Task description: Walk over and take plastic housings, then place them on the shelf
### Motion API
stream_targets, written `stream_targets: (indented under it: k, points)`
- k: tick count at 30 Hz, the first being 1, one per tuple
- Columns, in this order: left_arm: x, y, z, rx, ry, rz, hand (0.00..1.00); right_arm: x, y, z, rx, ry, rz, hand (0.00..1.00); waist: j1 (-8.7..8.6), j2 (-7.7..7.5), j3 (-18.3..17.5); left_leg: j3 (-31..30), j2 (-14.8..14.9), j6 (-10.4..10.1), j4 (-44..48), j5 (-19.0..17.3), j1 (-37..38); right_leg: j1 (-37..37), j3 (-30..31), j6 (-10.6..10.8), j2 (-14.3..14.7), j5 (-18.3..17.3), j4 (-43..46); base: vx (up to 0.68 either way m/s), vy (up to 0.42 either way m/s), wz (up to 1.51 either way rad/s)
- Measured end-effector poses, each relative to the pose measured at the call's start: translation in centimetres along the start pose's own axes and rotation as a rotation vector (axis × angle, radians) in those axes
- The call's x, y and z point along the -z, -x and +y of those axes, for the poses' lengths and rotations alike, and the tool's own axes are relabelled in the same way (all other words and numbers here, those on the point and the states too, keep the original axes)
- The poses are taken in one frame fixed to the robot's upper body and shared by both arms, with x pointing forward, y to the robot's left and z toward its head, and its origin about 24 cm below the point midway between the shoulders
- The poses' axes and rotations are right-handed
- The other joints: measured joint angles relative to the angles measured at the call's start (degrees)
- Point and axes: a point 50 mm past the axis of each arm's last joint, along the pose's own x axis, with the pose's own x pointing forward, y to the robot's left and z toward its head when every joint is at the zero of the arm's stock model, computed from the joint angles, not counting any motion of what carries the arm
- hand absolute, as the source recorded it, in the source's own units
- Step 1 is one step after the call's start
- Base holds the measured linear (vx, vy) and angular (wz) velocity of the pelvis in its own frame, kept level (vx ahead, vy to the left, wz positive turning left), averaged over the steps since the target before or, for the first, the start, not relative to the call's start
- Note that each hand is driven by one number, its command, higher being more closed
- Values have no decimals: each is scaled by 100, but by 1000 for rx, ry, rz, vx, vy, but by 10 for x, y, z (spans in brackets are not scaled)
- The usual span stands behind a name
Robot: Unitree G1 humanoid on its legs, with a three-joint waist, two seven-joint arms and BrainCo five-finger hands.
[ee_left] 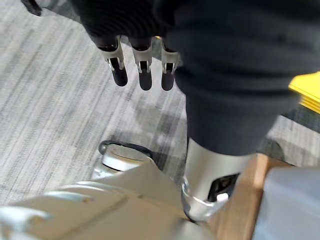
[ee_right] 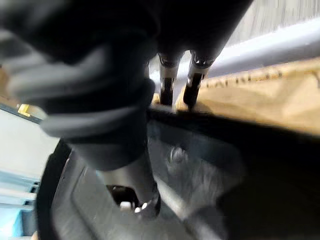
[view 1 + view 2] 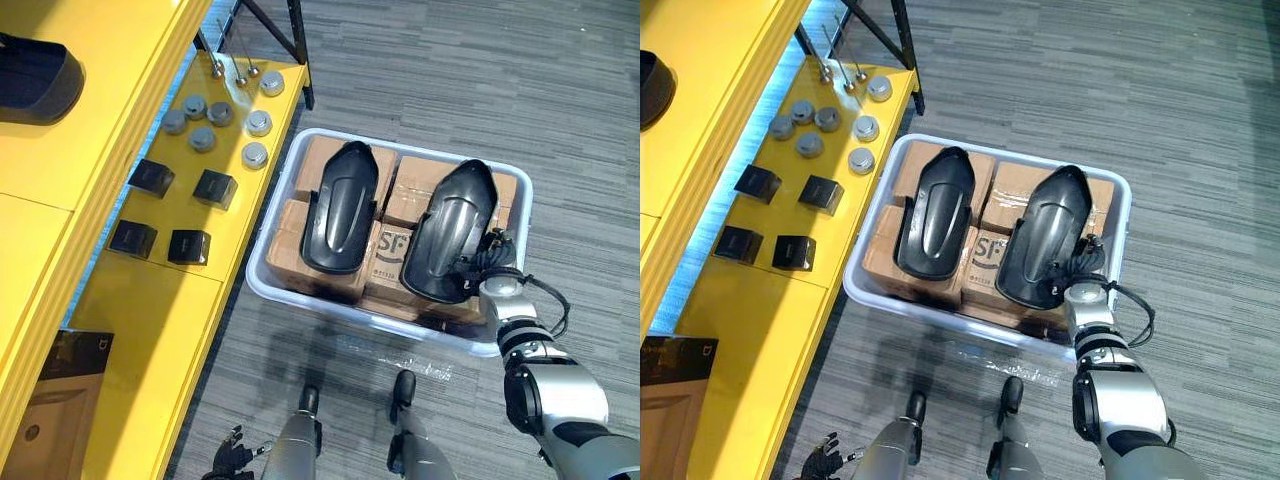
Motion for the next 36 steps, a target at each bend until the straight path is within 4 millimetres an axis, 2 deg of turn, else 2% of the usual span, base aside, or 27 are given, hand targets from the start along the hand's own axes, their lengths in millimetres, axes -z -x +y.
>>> stream_targets:
  k: [4, 7, 12, 16, 20, 22, 25, 28, 32, 34, 36]
  points:
    - [0, -1, -1, 3, 6, 4, 0, -1, -7, -18, 36, 36, 31, 100, 49, 31, 16, -77, -11, 0, 28, 1, -90, -48, -42, 8, -4, 8, -3, -1, 19, 4]
    - [-3, -1, -5, 20, -17, -4, 0, 10, -7, -20, 13, 61, 99, 100, 110, 61, 31, -91, -11, 1, 18, 4, -95, -45, -62, 9, -1, 8, -18, 5, 6, 2]
    - [-3, -1, -6, 23, -20, -7, 0, 7, -8, -24, 10, 176, 77, 100, 117, 66, 33, -82, -17, 5, -18, 6, 17, 44, -60, 9, -8, 9, -29, 13, 20, 0]
    - [-12, 0, -10, 42, -7, -54, 0, 9, -8, -24, 10, 318, 63, 100, 91, 93, 45, -80, -16, 5, -66, 6, 248, 320, -91, 12, 0, 23, -159, 4, 7, 1]
    - [-35, 7, -23, 103, 58, -183, 0, 0, -7, -23, 17, 482, -49, 100, -10, 92, 45, -64, -14, 5, -164, 5, 592, 678, -107, 7, 5, 38, -291, 16, 23, 1]
    - [-53, 17, -35, 159, 122, -283, 0, -14, -4, -20, 27, 600, -180, 100, -55, 82, 25, 23, -6, 6, -278, 4, 823, 842, -36, 9, 9, 41, -339, 11, 24, -14]
    - [-82, 37, -41, 220, 179, -440, 0, -27, 6, -15, 41, 707, -338, 100, -165, 81, -143, 67, 4, 6, -390, 6, 939, 913, 14, 8, 20, 60, -416, 20, 11, -12]
    - [-114, 59, -36, 247, 214, -599, 0, -19, 18, -13, 40, 805, -423, 100, -220, 76, -494, 115, 28, 10, -592, 16, 1166, 1070, 35, 8, 46, 59, -520, 64, -2, -6]
    - [-145, 76, -28, 223, 182, -743, 0, -7, 32, -4, 0, 796, -460, 100, -256, 68, -923, 211, 53, 18, -884, 90, 1467, 1192, 74, 7, 62, 57, -523, 78, 3, -10]
    - [-162, 85, -32, 233, 167, -824, 0, 4, 40, 3, -37, 780, -461, 100, -307, 28, -1141, 203, 49, 23, -1102, 186, 1700, 1324, 47, 7, 55, 57, -524, 54, 11, 6]
    - [-172, 90, -39, 259, 167, -860, 0, 6, 47, 11, -64, 757, -471, 100, -314, -17, -1280, 207, 42, 26, -1202, 232, 1798, 1380, 36, 6, 46, 57, -526, 7, 5, 2]
